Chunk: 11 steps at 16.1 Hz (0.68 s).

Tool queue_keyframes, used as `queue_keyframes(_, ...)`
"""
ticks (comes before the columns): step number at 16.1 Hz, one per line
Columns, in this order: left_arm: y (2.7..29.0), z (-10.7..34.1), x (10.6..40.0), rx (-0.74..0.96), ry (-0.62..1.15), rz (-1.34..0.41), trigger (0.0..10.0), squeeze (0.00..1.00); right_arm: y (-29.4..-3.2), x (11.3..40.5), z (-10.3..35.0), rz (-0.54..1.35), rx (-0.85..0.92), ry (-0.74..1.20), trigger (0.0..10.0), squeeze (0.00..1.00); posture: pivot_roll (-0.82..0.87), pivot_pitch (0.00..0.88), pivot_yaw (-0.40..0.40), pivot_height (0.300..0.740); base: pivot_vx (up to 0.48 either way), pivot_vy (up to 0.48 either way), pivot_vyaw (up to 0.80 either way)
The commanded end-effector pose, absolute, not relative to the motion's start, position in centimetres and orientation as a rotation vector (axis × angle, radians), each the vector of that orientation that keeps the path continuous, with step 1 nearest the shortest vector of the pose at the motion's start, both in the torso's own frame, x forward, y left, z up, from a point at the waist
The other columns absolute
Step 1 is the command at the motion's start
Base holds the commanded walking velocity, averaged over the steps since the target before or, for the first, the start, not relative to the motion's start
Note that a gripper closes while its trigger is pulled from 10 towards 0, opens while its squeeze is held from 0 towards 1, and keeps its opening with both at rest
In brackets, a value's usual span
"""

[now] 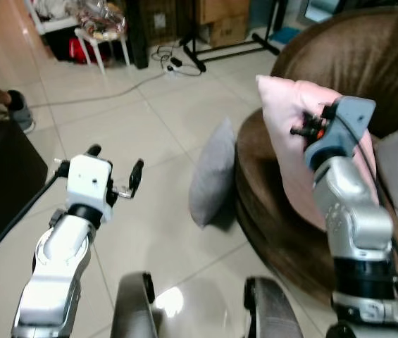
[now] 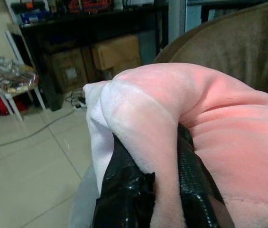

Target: Move the pillow to the sofa from floor

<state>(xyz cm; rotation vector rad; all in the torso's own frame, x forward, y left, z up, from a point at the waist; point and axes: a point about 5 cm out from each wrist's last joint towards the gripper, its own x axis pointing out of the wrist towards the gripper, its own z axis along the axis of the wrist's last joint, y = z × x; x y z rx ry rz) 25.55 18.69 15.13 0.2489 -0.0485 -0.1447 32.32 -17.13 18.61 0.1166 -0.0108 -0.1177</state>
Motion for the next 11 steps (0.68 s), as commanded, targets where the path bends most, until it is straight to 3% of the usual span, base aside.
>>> queue_keyframes(1,19.1,15.0,25.7,0.255,-0.037,-0.119,10.0,0.0,-17.6,32.1,17.5,-0.154,0.104,0.024,10.0,0.0,-0.03,0.0,0.0,0.661,0.0,0.0,0.0)
queue_keyframes(5,19.1,14.6,25.7,0.292,-0.031,-0.092,10.0,0.0,-18.5,30.5,15.3,-0.18,0.073,0.084,10.0,0.0,-0.04,0.0,0.002,0.701,0.0,0.0,0.0)
queue_keyframes(11,18.7,14.6,25.8,0.301,-0.043,-0.105,10.0,0.0,-20.2,28.7,15.5,-0.229,0.072,0.048,10.0,0.0,-0.05,0.0,0.022,0.74,0.0,0.0,0.0)
